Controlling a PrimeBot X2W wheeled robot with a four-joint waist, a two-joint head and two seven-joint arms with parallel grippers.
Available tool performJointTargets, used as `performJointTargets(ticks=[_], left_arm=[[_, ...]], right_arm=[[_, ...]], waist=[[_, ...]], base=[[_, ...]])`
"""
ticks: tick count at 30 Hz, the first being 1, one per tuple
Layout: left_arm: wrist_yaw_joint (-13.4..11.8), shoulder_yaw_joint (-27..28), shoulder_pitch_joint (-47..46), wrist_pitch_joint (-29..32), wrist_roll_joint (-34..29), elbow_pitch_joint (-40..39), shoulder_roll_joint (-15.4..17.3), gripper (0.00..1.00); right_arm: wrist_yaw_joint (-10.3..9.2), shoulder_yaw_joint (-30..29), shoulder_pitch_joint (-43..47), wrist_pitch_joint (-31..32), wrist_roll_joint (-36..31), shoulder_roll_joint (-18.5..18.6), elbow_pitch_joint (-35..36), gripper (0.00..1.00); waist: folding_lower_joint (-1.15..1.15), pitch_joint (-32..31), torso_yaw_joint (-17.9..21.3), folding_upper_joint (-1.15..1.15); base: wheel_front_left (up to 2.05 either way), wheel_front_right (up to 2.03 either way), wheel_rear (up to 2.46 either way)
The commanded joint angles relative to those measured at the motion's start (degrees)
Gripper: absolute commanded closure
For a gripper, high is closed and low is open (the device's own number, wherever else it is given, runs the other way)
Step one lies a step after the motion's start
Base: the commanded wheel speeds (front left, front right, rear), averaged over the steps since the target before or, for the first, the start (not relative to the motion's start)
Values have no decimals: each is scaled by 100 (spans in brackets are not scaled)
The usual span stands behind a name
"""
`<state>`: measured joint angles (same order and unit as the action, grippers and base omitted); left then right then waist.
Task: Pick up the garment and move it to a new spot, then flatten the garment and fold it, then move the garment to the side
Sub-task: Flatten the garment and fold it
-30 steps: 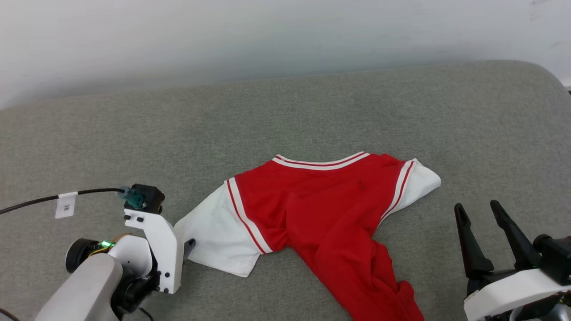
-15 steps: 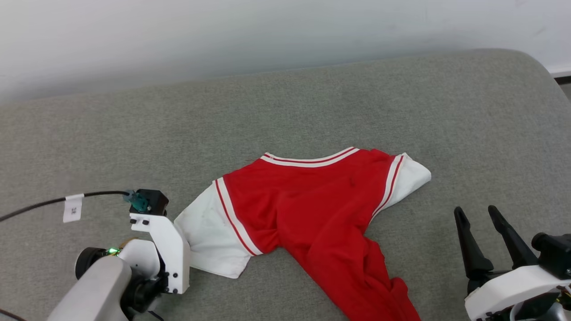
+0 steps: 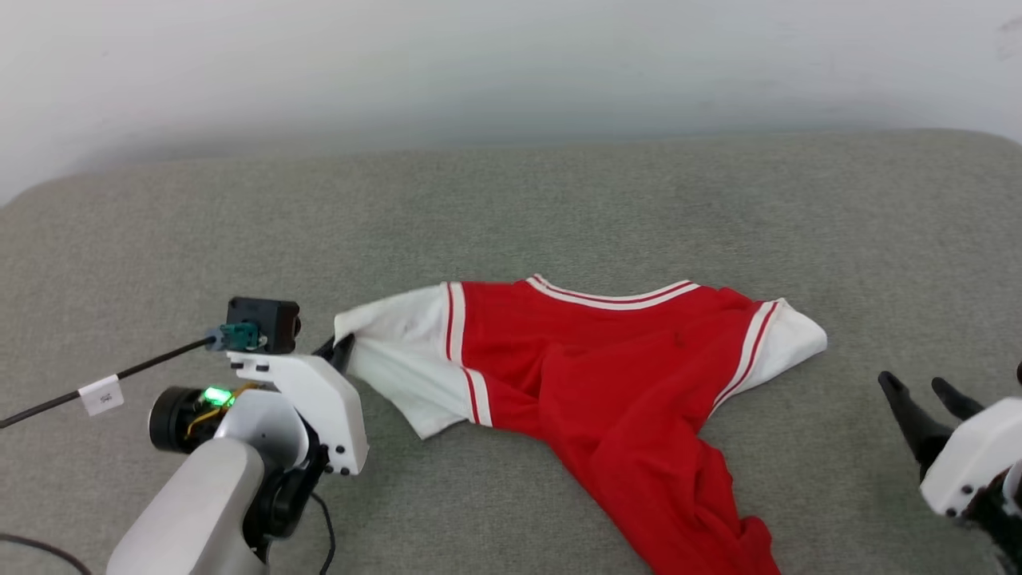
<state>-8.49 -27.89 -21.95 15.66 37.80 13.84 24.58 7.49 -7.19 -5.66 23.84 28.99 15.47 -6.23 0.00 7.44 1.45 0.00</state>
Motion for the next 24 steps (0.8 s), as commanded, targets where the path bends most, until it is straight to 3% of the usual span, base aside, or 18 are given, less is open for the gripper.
performJointTargets(ticks=[1, 6, 10, 22, 23, 24], left_arm=[[-30, 6, -101, -56, -58, -73, -19, 100], [-101, 15, -300, -252, -197, -450, -65, 100], [-111, -46, -457, -310, -276, -656, -130, 100], [-52, -229, -691, -405, -413, -777, -266, 100], [-49, -232, -693, -401, -404, -766, -266, 100], [-43, -238, -689, -395, -393, -752, -262, 100]], right_arm=[[-1, -18, -179, 193, 43, 83, -63, 0], [0, -87, -784, 1502, 290, 332, -372, 0], [0, -136, -1200, 2302, 248, 321, -563, 0], [-1, -47, -1764, 3218, 92, -21, -1436, 0], [-1, -12, -1758, 3243, 95, -37, -1491, 7], [-1, -12, -1761, 3279, 137, -84, -1550, 76]], waist=[[0, 77, -85, 0], [0, 396, -305, 0], [0, 700, -500, 0], [0, 1135, -746, 0], [0, 1143, -751, 0], [0, 1141, -754, 0]], base=[[0, 0, 0], [0, 0, 0], [0, 0, 0], [0, 0, 0], [0, 0, 0], [0, 0, 0]])
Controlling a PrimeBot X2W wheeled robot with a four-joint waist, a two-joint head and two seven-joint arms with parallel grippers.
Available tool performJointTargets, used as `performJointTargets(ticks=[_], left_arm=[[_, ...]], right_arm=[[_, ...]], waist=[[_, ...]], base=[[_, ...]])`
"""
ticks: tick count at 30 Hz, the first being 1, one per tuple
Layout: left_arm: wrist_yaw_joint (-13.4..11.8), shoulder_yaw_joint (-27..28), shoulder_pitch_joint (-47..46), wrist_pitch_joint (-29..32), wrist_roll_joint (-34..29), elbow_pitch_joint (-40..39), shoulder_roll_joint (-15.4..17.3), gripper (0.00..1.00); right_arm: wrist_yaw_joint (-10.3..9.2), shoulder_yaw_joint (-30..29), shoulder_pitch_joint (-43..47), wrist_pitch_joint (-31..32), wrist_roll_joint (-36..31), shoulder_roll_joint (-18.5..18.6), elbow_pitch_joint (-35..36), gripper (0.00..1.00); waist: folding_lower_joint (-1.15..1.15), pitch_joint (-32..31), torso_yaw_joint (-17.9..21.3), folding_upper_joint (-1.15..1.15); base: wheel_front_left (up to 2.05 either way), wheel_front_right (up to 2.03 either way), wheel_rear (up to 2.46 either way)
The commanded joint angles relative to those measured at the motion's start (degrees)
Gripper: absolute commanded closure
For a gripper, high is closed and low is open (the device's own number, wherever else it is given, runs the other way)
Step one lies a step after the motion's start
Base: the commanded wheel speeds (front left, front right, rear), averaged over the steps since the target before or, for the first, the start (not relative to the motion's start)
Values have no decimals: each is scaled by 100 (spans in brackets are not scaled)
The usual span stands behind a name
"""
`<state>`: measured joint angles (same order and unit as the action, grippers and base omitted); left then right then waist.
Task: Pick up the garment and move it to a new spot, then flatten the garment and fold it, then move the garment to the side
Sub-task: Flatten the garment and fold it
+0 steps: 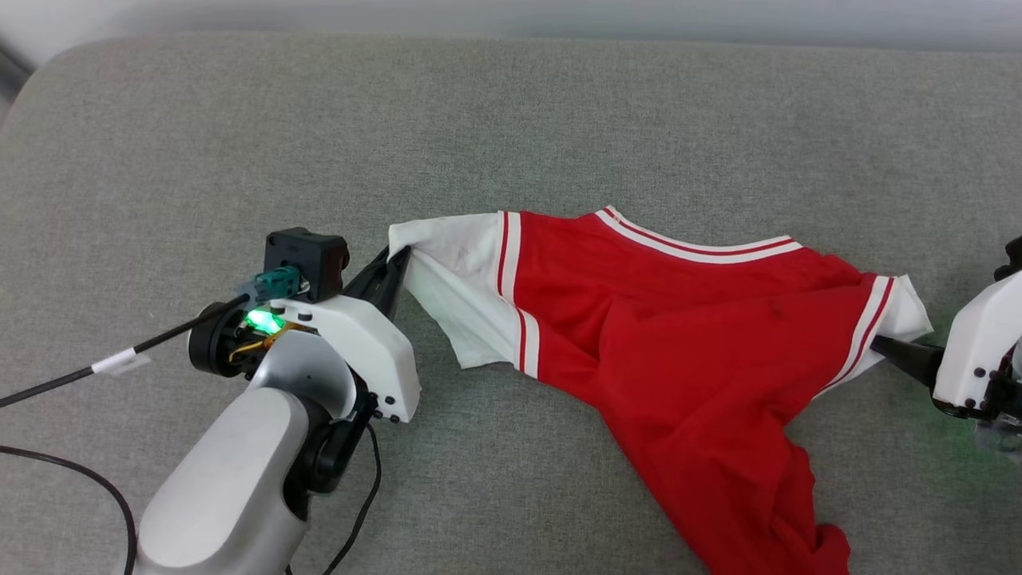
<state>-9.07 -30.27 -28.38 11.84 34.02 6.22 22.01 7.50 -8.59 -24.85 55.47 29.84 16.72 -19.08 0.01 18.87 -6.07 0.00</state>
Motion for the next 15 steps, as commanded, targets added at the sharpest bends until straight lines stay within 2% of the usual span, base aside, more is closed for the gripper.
performJointTargets(ticks=[1, 8, 15], left_arm=[[24, 3, -41, -18, -2, 23, -3, 100], [35, 62, 0, -96, 69, 188, 50, 100], [-9, 317, -230, -261, 149, 381, 141, 100]], right_arm=[[-1, 131, 154, 129, 65, -239, -292, 100], [-1, 222, -107, -149, 76, 31, -72, 100], [-1, 592, -323, -1091, -206, 401, 408, 100]], waist=[[-1, -8, -1, 0], [-1, -246, 78, 0], [-1, -809, 243, 0]], base=[[0, 0, 0], [0, 0, 0], [0, 0, 0]])
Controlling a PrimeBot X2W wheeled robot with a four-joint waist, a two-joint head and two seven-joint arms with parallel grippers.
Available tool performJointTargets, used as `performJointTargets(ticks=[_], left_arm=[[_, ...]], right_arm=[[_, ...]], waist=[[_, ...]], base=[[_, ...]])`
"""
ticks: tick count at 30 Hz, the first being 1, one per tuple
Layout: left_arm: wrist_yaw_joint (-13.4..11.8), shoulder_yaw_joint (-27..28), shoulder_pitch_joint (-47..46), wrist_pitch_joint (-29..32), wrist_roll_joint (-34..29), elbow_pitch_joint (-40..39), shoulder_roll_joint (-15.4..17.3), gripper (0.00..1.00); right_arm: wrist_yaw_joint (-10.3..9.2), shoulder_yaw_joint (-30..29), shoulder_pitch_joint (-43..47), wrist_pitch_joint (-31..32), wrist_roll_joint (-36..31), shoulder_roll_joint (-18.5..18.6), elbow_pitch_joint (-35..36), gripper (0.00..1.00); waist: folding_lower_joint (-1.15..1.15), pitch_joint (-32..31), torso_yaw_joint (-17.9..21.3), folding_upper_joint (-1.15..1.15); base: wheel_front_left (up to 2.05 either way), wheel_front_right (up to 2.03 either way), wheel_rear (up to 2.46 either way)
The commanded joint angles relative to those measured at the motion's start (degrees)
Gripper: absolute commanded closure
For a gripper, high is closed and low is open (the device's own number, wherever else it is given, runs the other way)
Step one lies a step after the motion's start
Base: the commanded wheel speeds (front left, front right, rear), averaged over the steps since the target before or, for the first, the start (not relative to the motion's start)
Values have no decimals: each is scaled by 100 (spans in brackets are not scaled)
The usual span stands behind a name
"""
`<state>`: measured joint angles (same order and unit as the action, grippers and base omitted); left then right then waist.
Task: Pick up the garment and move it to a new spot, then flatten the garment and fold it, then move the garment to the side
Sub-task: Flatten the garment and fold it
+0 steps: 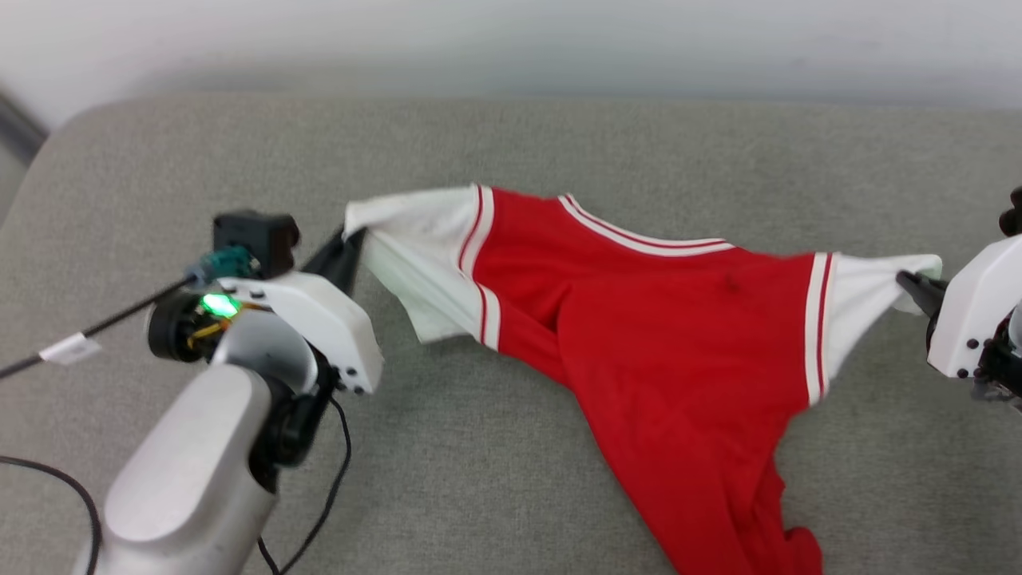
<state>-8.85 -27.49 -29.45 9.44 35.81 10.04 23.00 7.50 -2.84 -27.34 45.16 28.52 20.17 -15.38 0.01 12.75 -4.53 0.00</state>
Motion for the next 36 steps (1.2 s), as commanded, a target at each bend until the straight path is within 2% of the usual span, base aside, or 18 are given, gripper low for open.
performJointTargets(ticks=[1, 7, 15, 19, 26, 36], left_arm=[[-28, 78, -160, -40, -16, 30, 58, 100], [-39, 306, -675, -156, 10, 353, 90, 100], [137, 425, -1688, -339, 21, 1261, -73, 100], [264, 424, -2414, -533, -109, 1892, -141, 100], [313, 523, -3697, -991, -286, 2803, -177, 100], [469, 592, -5428, -1897, -594, 3455, -101, 100]], right_arm=[[-2, 64, -113, -161, -99, 92, 80, 100], [-2, 252, -428, -568, -262, 213, 55, 100], [-2, 493, -1141, -881, -413, 344, -249, 100], [-2, 659, -1724, -1125, -469, 443, -460, 100], [-2, 1054, -2997, -1660, -714, 515, -837, 100], [-2, 1368, -4913, -2933, -1024, 424, -1485, 100]], waist=[[-1, -282, 120, 0], [-1, -699, 275, 0], [-1, -747, 379, 0], [-1, -593, 447, 0], [-1, -91, 583, 0], [-1, 791, 748, 0]], base=[[0, 0, 0], [0, 0, 0], [0, 0, 0], [0, 0, 0], [0, 0, 0], [0, 0, 0]])
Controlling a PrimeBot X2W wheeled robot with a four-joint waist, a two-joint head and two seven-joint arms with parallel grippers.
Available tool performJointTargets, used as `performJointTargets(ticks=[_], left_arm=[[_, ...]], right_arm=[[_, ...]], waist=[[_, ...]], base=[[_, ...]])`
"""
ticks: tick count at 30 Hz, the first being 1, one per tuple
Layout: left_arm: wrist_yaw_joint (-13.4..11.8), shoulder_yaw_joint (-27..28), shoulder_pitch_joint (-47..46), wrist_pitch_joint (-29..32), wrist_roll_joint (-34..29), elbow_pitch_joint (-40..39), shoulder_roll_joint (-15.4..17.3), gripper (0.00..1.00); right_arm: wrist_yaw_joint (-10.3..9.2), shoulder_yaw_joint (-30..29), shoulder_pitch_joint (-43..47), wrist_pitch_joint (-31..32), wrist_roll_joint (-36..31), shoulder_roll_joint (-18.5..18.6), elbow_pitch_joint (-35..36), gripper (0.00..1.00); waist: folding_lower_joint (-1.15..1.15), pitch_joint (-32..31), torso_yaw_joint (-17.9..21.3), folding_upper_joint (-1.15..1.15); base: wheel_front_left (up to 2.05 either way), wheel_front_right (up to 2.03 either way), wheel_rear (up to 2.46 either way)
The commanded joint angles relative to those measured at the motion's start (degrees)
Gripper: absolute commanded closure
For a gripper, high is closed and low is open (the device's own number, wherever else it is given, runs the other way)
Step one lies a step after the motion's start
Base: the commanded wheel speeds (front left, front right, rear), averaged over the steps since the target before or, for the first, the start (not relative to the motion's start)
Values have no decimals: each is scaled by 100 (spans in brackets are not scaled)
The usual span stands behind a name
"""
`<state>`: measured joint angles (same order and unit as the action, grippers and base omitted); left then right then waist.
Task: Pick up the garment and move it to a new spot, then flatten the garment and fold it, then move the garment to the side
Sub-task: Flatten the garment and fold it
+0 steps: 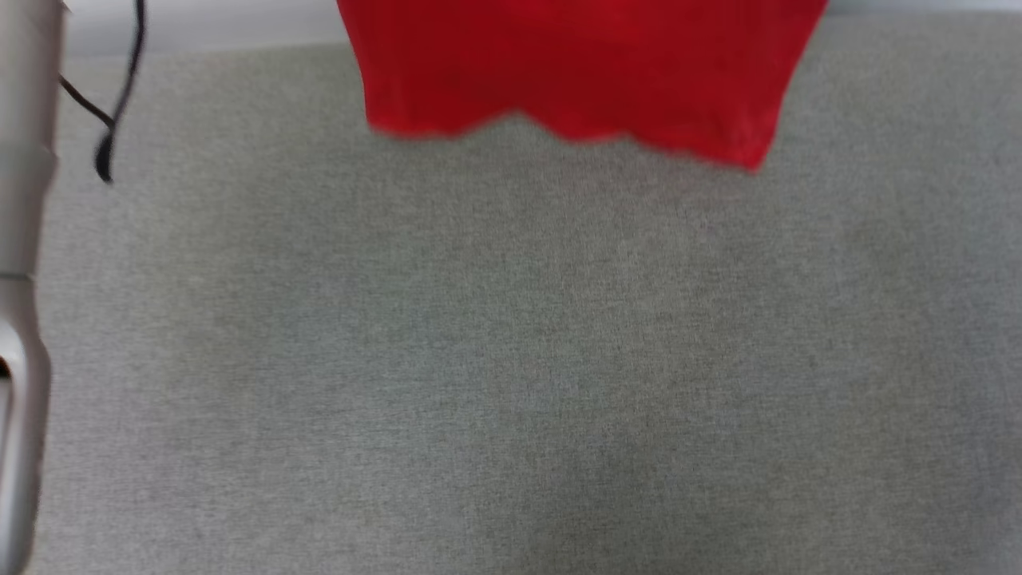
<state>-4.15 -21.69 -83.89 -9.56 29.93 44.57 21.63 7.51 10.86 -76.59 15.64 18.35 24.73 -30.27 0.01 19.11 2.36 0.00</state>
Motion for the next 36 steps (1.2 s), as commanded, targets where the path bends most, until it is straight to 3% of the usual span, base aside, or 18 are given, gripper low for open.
performJointTargets(ticks=[1, 11, 21, 29, 36], left_arm=[[13, 28, -143, -78, -29, 35, 46, 100], [137, 29, -1054, -338, -92, 430, 16, 100], [288, 114, -879, -462, 110, 918, -97, 100], [503, 225, -227, -550, 283, 1082, -199, 100], [633, 462, 1247, -573, 297, 524, -254, 100]], right_arm=[[-4, 28, -169, -117, -34, -34, -62, 100], [-4, 581, -1256, -1018, 104, -67, -697, 100], [-4, 1233, -1510, -1448, 515, -254, -1466, 100], [-4, 1650, -1097, -1576, 989, -182, -1869, 100], [-4, 1962, 201, -1853, 1536, 51, -1582, 100]], waist=[[-1, 239, 74, 0], [-1, 1071, 133, 0], [-1, 1668, 133, 0], [-1, 1487, 64, 0], [-1, 766, -50, 0]], base=[[0, 0, 0], [0, 0, 0], [0, 0, 0], [0, 0, 0], [0, 0, 0]])
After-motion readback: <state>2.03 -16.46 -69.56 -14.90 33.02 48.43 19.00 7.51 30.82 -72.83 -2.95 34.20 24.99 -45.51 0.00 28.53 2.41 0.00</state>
